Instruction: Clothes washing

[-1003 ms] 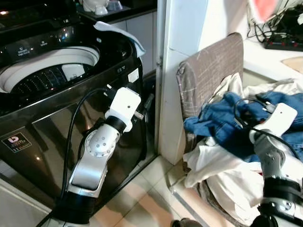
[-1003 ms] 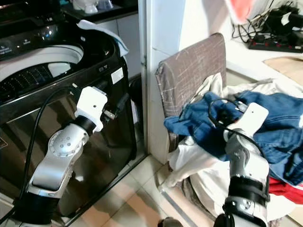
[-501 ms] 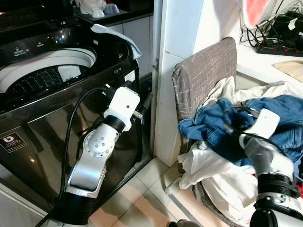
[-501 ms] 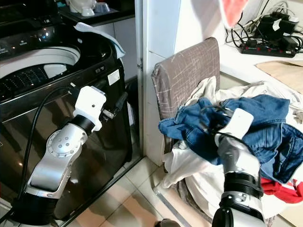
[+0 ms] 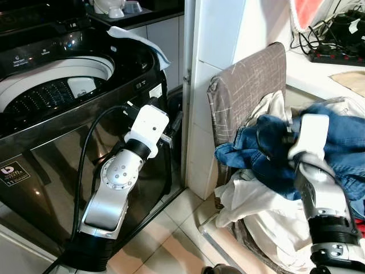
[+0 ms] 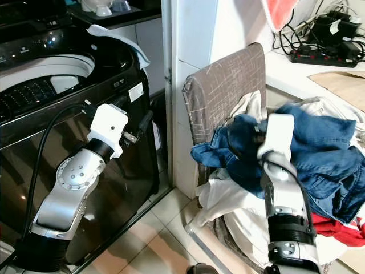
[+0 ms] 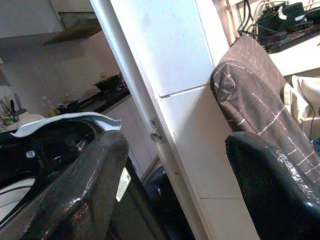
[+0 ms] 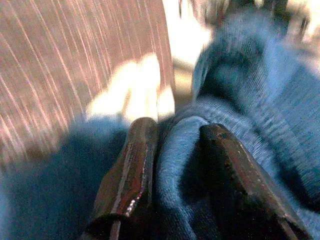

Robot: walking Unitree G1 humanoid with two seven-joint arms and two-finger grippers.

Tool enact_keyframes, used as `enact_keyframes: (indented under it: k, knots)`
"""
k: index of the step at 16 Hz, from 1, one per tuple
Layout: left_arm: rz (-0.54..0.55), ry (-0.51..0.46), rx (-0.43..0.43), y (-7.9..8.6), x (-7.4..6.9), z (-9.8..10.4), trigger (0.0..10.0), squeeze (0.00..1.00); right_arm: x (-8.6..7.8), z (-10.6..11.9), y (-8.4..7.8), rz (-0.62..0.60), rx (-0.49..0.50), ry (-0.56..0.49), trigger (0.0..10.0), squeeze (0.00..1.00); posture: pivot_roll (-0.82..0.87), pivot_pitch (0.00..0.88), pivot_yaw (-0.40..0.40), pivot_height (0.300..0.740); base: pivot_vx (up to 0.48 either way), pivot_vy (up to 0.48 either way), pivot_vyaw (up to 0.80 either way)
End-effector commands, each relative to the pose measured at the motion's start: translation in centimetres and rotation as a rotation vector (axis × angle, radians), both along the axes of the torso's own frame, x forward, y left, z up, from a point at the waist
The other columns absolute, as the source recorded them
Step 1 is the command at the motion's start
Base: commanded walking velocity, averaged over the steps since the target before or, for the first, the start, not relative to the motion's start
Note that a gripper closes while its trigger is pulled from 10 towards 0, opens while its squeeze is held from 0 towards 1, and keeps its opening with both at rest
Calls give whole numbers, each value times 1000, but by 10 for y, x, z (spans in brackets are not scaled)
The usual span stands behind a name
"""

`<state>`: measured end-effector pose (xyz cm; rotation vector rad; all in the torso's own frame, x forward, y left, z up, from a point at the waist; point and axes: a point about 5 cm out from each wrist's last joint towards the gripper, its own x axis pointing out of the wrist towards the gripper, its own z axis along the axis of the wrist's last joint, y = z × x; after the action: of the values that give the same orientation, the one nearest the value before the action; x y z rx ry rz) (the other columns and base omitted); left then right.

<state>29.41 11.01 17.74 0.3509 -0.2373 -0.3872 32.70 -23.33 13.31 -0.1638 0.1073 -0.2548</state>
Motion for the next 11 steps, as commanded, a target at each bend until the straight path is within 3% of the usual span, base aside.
enact_keyframes:
  k: [1,6,8,9,10,11]
  knots:
    - [5,-8,0,0,0,2,10000,0,7,27,10,37,-67,-113,0,0,-75,0,-5,723,0,0,0]
    - [10,-19,-4,-1,2,3,10000,0,15,61,23,108,-122,-249,0,0,-64,0,-20,723,0,0,0]
    - [16,-23,-7,-1,2,4,10000,0,19,62,24,114,-68,-234,0,0,-60,0,-31,723,0,0,0]
    - [17,-24,-8,-1,2,4,10000,0,19,52,24,102,104,-188,10000,0,-60,0,-31,723,0,0,0]
    - [21,-25,-6,-1,1,4,10000,0,15,41,26,67,328,-119,10000,0,-54,0,-34,723,0,0,0]
    - [25,-23,-4,1,0,3,10000,0,10,56,36,134,345,-166,10000,0,-52,0,-30,723,0,0,0]
